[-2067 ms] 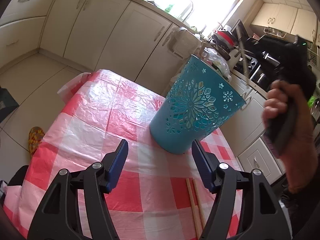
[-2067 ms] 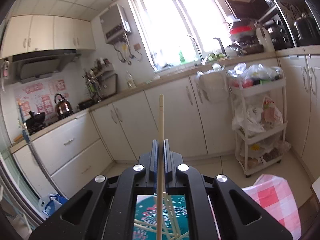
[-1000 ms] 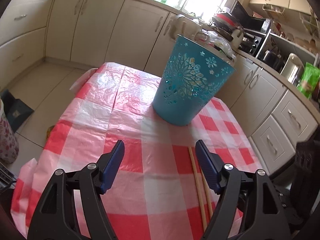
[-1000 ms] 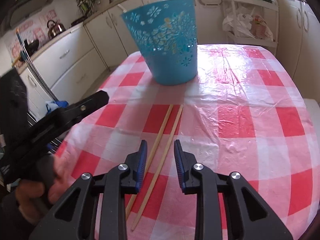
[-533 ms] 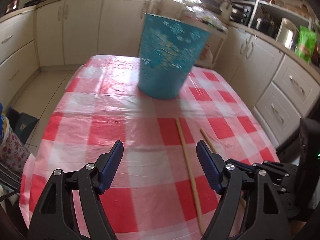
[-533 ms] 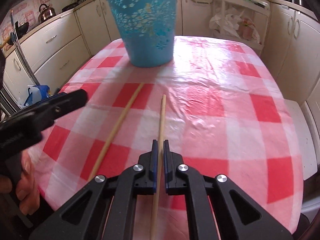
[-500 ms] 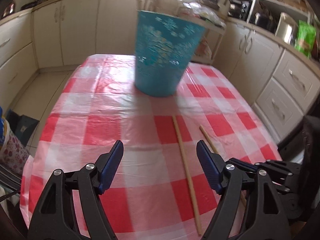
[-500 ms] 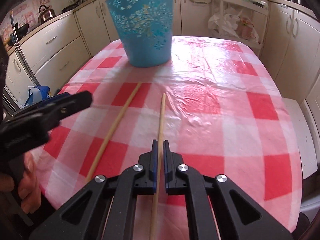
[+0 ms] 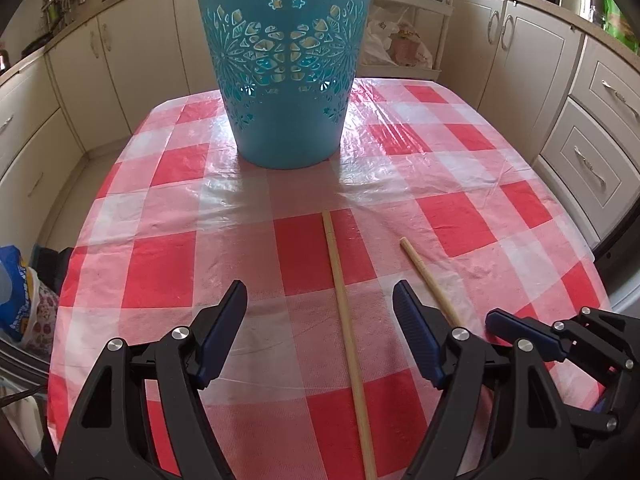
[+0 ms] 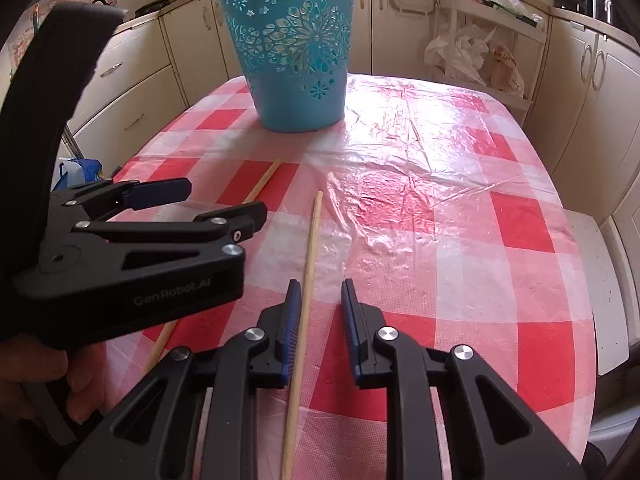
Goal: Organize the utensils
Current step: 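Grasp a stick with the right tool while the left tool grasps the last stick, then lift the stick with the left tool over the basket and open it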
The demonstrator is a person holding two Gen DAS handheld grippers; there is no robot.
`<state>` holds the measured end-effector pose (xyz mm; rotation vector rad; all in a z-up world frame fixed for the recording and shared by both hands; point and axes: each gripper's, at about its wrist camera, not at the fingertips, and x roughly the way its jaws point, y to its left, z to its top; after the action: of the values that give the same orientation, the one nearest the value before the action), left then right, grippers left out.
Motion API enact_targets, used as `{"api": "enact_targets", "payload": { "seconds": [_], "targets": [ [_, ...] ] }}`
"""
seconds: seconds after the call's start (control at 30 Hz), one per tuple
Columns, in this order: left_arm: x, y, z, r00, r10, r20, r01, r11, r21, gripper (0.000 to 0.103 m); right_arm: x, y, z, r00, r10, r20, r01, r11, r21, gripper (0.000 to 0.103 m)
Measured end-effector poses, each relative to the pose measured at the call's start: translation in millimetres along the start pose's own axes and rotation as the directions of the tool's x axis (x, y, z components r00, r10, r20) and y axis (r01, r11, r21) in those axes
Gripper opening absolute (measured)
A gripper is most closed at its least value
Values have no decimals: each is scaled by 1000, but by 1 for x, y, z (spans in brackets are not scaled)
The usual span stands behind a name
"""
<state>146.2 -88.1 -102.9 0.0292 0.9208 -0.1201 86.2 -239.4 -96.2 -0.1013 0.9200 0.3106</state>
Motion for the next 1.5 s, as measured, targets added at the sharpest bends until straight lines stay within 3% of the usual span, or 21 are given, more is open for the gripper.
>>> {"api": "enact_targets", "payload": {
  "seconds": [0.07, 0.13, 0.2, 0.3, 0.53, 0.57, 0.63, 0.67, 0.7, 0.73, 0.77, 0.8, 0.83, 0.97, 1.1, 1.2, 1.43, 1.5],
  "targets": [
    [3, 0, 1, 1000, -10, -9, 10, 1000, 3, 69, 0, 1, -1, 1000, -9, 8, 9, 1000, 0, 20],
    [4, -2, 0, 1000, -20, -9, 20, 1000, 11, 60, 0, 1, -2, 1000, -15, 15, 15, 1000, 0, 17],
    [5, -4, -1, 1000, -23, -10, 24, 999, 30, 33, 0, 1, -1, 1000, -13, 14, 13, 1000, -1, 16],
    [4, -6, -3, 999, -42, -6, 42, 997, 63, 7, 2, 1, 2, 1000, 2, 0, -2, 1000, -4, 16],
    [-1, -5, -6, 998, -56, -34, 59, 994, 89, 7, 7, 6, 8, 1000, 6, -17, -7, 999, -41, 16],
    [0, -6, -5, 998, -55, -40, 58, 994, 91, 7, 7, 7, 8, 1000, 7, -18, -8, 999, -44, 9],
    [1, -7, -3, 998, -50, -50, 54, 994, 95, 17, 7, 6, 7, 1000, 12, -24, -13, 999, -44, 6],
    [3, -7, -2, 997, -52, -55, 57, 994, 96, 30, 7, 4, 8, 999, 23, -28, -24, 999, -32, 6],
    [4, -8, -1, 997, -51, -55, 56, 994, 98, 35, 7, 4, 8, 999, 27, -31, -28, 999, -27, 6],
    [5, -9, 0, 998, -44, -49, 50, 993, 108, 36, 7, 4, 9, 999, 28, -36, -29, 999, -28, 6],
    [6, -10, 1, 998, -47, -44, 52, 992, 116, 33, 8, 4, 10, 999, 28, -43, -29, 999, -29, 6],
    [6, -10, 2, 997, -61, -44, 66, 991, 119, 15, 9, 4, 11, 998, 28, -48, -30, 999, -32, 6],
    [7, -10, 3, 996, -73, -47, 78, 989, 124, 6, 10, 5, 13, 998, 25, -52, -27, 999, -45, 6],
    [3, -4, 3, 993, -116, -37, 119, 985, 124, 5, 14, 11, 18, 997, 21, -75, -28, 995, -100, 6],
    [-19, 10, 10, 988, -152, 37, 148, 984, 100, 5, 12, 3, 21, 996, 76, -52, -78, 996, -35, 6],
    [-27, 21, 19, 989, -136, 59, 130, 987, 91, 5, 11, 2, 21, 996, 76, -36, -77, 997, -8, 6],
    [-7, 37, 17, 996, -94, -5, 94, 993, 73, 5, 15, 7, 22, 996, 56, -69, -59, 998, -38, 6],
    [0, 39, 13, 997, -76, -30, 78, 994, 72, 10, 16, 9, 21, 996, 49, -73, -54, 997, -60, 6]
  ]
}}
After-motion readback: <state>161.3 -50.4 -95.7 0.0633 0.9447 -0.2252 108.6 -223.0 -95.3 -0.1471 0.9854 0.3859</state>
